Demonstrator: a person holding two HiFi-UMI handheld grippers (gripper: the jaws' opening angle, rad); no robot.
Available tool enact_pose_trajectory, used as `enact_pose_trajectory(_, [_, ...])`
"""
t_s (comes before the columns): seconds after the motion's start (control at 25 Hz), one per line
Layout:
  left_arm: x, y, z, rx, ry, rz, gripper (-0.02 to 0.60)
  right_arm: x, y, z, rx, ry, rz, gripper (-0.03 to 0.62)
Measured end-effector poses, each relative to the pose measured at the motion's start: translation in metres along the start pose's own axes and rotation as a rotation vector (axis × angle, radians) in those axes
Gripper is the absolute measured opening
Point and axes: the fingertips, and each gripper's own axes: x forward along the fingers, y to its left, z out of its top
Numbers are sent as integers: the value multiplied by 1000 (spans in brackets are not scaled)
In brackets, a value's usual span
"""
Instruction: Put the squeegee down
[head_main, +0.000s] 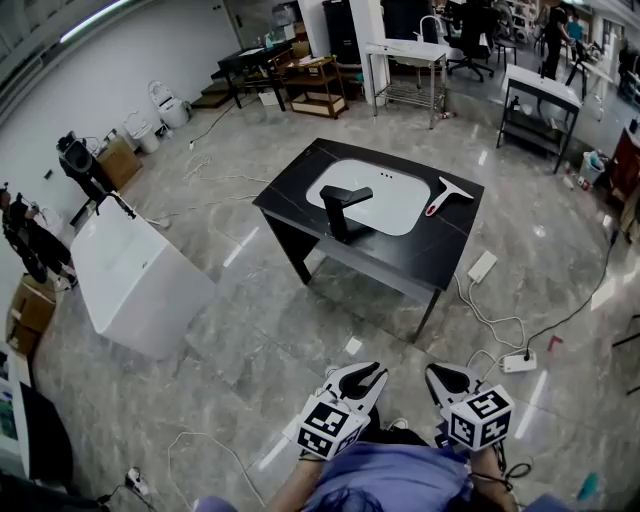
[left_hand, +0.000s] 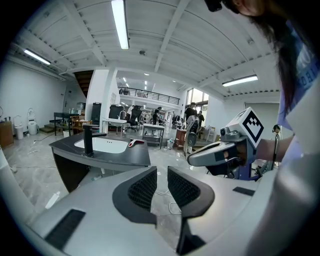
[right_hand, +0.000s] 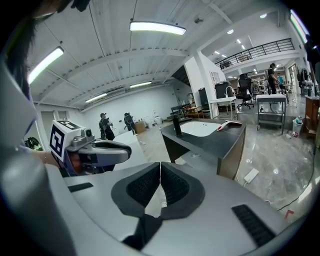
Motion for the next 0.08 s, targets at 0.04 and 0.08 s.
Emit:
enact_pose_trajectory(0.04, [1, 1, 1, 2, -3, 0, 78, 1, -2, 0, -1, 0, -2, 21])
enact_pose_trajectory(0.08, [3, 1, 3, 4, -7, 0, 78, 1, -4, 1, -3, 0, -3, 21])
